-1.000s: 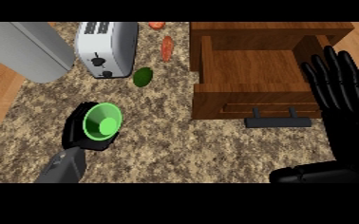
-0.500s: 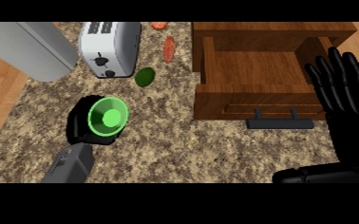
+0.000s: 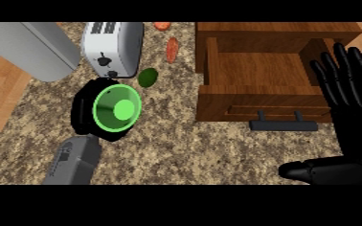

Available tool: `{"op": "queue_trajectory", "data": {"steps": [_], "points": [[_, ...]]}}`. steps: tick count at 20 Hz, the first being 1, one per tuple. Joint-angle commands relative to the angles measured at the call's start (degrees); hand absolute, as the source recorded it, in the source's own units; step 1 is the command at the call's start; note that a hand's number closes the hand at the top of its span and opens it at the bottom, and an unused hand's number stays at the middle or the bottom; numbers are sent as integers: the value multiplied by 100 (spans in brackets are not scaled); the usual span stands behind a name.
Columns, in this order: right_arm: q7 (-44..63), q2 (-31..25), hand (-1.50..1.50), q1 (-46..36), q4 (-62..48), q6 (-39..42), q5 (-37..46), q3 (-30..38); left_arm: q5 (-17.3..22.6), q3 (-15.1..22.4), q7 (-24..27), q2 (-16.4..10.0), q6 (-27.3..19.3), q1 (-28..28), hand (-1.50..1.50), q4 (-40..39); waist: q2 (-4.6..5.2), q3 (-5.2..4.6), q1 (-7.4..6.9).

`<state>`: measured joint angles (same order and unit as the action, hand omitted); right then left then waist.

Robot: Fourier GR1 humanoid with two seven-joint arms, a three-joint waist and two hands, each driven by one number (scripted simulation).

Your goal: Pick up the cup, place it into the drawer and close the drawer

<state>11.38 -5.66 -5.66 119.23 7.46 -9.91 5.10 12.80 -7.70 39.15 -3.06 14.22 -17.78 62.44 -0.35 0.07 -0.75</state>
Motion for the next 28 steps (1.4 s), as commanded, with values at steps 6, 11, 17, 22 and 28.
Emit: {"op": "queue_trajectory", "data": {"steps": [6,11,17,22,28], "points": [[-372,155,-150,432,118,117,161,-227,405,459,-2070,299,-1066,-513,150,2019,18,-3,75],[79,-194,-150,-254,-32,80,-263,317,123,451,-2396,253,-1394,-1344,150,1702,35,-6,101],[-247,11,-150,-284,-390,18,151,-32,-46,779,-3077,298,-2101,-2038,150,1878,36,-6,83],[24,-15,-150,67,138,42,7,-15,-267,1005,-3147,305,-2579,-2870,150,1129,35,-6,125],[28,-191,-150,35,-3,185,-240,261,-88,1207,-3145,305,-3009,-3910,150,2,49,-4,189]]}}
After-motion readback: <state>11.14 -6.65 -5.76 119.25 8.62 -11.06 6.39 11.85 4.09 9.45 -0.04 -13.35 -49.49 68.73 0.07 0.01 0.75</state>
